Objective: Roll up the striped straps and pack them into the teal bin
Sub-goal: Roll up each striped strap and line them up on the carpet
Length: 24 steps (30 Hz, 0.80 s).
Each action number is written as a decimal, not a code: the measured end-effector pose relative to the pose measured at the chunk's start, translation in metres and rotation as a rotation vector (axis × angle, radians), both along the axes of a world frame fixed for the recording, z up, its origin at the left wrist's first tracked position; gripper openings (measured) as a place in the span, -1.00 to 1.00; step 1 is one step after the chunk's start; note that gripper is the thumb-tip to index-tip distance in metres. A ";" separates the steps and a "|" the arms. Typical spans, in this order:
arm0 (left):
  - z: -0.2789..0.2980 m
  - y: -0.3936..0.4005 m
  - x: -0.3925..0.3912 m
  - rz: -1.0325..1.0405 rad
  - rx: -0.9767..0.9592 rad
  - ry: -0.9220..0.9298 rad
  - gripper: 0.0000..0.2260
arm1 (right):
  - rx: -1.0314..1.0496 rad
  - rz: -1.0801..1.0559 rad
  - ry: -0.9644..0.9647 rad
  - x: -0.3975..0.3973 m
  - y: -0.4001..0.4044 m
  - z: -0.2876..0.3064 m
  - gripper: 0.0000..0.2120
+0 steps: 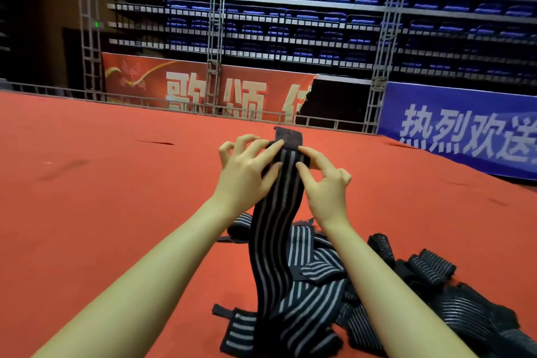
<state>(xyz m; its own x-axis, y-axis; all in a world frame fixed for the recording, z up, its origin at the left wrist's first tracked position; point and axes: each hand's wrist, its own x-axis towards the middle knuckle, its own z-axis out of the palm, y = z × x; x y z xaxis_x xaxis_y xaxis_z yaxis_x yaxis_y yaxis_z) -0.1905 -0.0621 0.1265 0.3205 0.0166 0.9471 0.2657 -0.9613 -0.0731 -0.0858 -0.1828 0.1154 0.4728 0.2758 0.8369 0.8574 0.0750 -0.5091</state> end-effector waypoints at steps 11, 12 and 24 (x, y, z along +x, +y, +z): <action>-0.135 0.051 0.025 0.032 -0.419 0.566 -0.43 | -0.673 -0.054 0.096 0.035 0.035 -0.110 -0.67; -0.146 0.055 0.031 0.043 -0.430 0.591 -0.44 | -0.728 -0.054 0.094 0.040 0.039 -0.122 -0.64; -0.209 0.135 0.130 0.193 -0.445 0.887 -0.46 | -1.118 -0.107 0.049 0.128 0.123 -0.188 -0.55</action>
<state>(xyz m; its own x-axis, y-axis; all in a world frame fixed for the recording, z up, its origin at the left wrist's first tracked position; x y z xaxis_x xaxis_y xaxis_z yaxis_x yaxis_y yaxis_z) -0.0603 0.0730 -0.0821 0.8605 0.4359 0.2636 0.4431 -0.8958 0.0350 0.0421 -0.0600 -0.0729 0.5641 0.8162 0.1248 0.8096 -0.5172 -0.2775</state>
